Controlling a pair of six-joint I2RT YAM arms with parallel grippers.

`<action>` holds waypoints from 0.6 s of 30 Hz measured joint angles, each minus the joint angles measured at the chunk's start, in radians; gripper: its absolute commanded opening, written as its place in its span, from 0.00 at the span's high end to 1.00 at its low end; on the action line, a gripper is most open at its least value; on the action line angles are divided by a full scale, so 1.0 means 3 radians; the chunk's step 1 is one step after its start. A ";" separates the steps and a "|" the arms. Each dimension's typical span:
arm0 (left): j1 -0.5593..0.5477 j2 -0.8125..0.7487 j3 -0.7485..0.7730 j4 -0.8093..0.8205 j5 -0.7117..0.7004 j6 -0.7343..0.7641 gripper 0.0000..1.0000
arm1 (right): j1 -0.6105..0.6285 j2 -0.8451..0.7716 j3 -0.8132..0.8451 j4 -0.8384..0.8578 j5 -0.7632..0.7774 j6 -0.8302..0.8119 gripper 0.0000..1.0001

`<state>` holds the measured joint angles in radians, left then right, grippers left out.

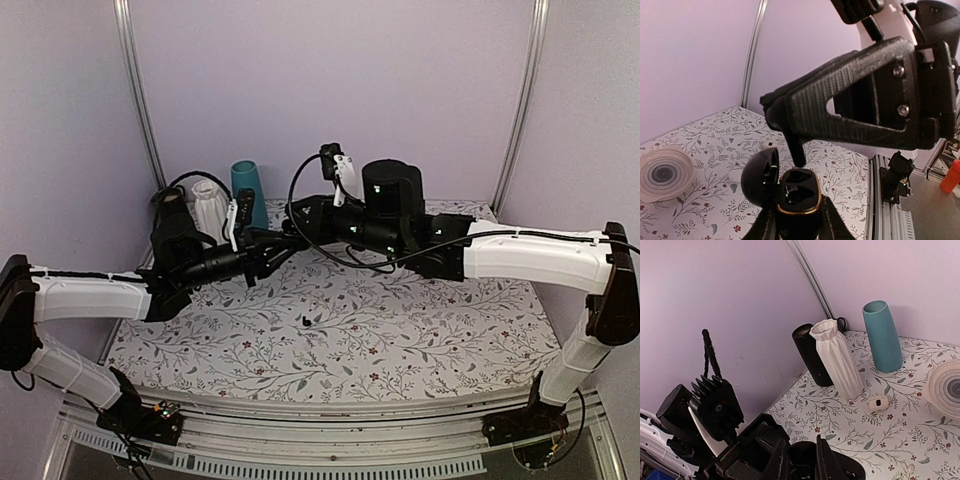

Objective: Insert the wireless bluetooth earbuds into the charging case
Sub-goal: Place the left earbud in the left side groove of the charging case.

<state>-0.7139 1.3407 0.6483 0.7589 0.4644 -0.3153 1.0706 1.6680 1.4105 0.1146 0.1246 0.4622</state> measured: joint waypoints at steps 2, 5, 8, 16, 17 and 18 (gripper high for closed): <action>-0.0017 0.0011 0.0025 -0.0003 0.0001 0.0004 1.00 | 0.0017 0.0000 -0.0020 0.0036 -0.0001 -0.0008 0.93; -0.0031 0.0013 0.0058 -0.0003 0.0000 0.0006 1.00 | 0.0047 0.0000 -0.0052 0.0093 0.0000 -0.0011 0.93; -0.0039 0.0013 0.0093 -0.0001 -0.0004 0.0019 1.00 | 0.0072 0.0000 -0.0064 0.0112 0.0004 -0.0011 0.93; -0.0042 0.0013 0.0118 -0.0006 -0.0017 0.0039 1.00 | 0.0089 0.0000 -0.0081 0.0183 0.0047 -0.0011 0.93; -0.0043 0.0011 0.0118 -0.0006 -0.0018 0.0041 1.00 | 0.0090 0.0000 -0.0081 0.0187 0.0050 -0.0010 0.93; -0.0043 0.0011 0.0118 -0.0006 -0.0020 0.0041 1.00 | 0.0093 0.0000 -0.0083 0.0191 0.0051 -0.0010 0.93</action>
<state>-0.7269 1.3441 0.6838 0.7570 0.4583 -0.3031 1.0985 1.6680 1.3857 0.1719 0.1398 0.4591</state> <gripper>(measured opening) 0.228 0.136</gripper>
